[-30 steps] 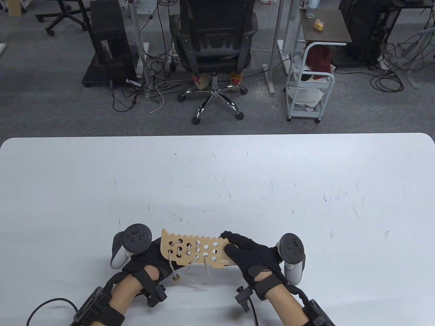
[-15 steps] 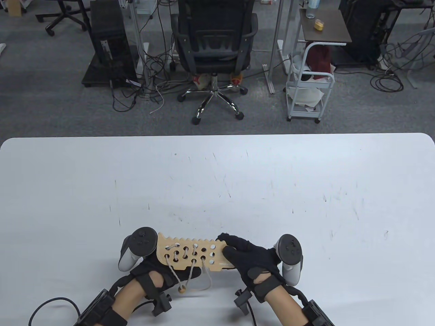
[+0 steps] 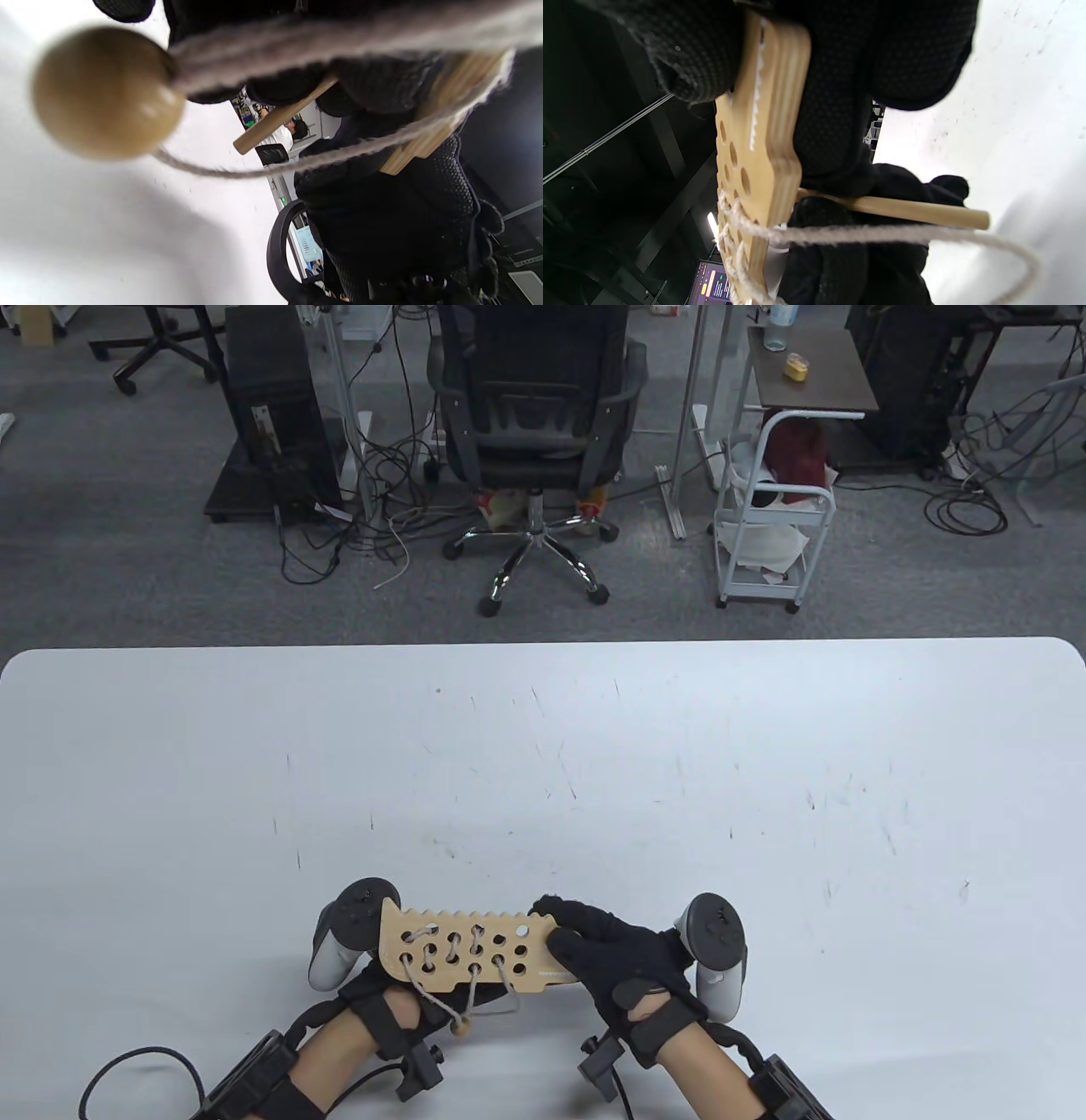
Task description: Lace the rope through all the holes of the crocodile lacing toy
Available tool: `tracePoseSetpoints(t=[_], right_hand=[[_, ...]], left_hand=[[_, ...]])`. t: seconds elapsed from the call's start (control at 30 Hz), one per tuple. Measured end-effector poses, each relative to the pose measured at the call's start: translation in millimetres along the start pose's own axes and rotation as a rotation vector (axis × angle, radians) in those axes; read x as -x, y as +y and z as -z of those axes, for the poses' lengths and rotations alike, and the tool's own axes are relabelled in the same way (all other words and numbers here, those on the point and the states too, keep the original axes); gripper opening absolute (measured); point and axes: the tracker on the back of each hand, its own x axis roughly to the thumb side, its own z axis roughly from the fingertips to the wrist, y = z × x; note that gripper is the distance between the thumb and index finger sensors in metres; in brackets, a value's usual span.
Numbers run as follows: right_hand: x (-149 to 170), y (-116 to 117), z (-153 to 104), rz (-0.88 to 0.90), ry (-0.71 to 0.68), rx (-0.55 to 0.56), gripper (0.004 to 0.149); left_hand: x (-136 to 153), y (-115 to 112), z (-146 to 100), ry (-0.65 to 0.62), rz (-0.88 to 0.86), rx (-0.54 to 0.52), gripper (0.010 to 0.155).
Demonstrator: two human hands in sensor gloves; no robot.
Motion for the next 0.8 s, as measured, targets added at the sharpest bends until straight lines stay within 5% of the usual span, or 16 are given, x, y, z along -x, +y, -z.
tracePoseSetpoints(t=[0.8], right_hand=[[3.6, -21.0, 1.0, 0.013, 0.021, 0.112, 0.047]], left_hand=[[8.3, 51.8, -19.6, 0.014, -0.027, -0.297, 0.046]])
